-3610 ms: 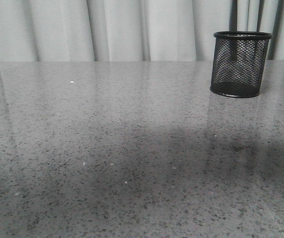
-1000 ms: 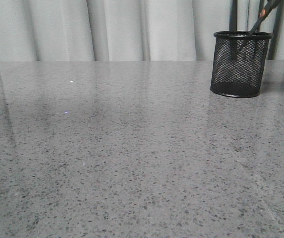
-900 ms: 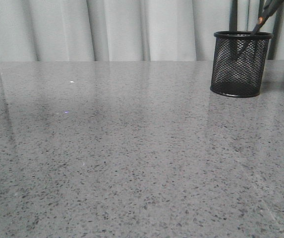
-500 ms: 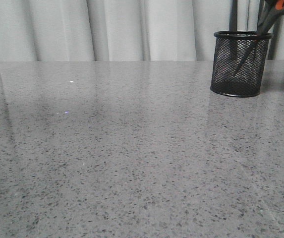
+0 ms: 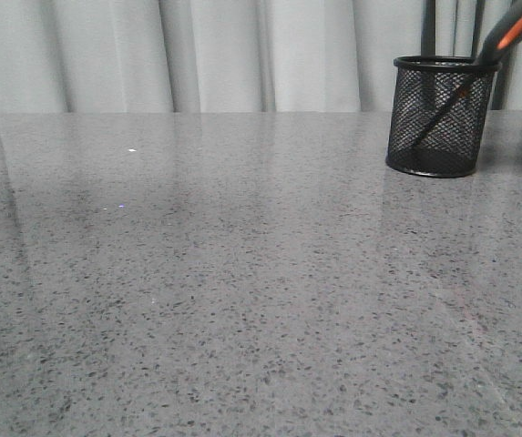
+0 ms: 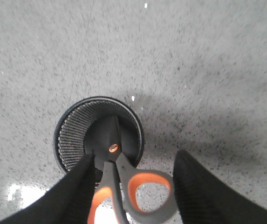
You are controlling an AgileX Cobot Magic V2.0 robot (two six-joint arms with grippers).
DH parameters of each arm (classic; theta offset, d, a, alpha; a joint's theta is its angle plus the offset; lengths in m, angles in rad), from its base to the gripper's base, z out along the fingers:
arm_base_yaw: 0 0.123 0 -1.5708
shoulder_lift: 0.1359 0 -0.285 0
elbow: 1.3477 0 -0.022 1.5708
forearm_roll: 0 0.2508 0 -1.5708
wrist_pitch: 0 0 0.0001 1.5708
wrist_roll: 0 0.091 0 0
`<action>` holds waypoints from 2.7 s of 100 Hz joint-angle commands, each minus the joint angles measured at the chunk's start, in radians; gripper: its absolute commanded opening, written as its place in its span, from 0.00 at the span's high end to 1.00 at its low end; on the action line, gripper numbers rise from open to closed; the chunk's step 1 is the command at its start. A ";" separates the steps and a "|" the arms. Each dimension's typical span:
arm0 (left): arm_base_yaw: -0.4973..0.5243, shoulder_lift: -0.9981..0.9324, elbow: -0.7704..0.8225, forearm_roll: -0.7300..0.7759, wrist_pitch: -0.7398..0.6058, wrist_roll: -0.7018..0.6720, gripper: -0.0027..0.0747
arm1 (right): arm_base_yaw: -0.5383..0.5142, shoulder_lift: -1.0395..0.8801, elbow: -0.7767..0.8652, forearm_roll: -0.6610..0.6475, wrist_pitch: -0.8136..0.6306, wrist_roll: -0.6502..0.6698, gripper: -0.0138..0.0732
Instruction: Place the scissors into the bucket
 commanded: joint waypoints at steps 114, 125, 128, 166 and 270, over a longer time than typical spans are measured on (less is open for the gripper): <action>0.003 -0.471 0.656 -0.088 -0.637 -0.395 0.99 | -0.002 -1.104 1.154 0.287 -0.961 -0.066 0.93; 0.003 -0.608 0.851 -0.106 -0.750 -0.434 0.99 | -0.002 -1.207 1.248 0.285 -0.984 -0.066 0.93; 0.003 -0.643 0.896 -0.111 -0.772 -0.447 0.99 | -0.002 -1.240 1.277 0.283 -0.992 -0.066 0.93; 0.003 -1.145 1.310 -0.270 -0.814 -0.494 0.99 | -0.002 -1.519 1.525 0.281 -0.906 -0.066 0.92; 0.003 -1.105 1.322 -0.356 -0.822 -0.494 0.99 | -0.002 -1.539 1.571 0.283 -0.911 -0.066 0.93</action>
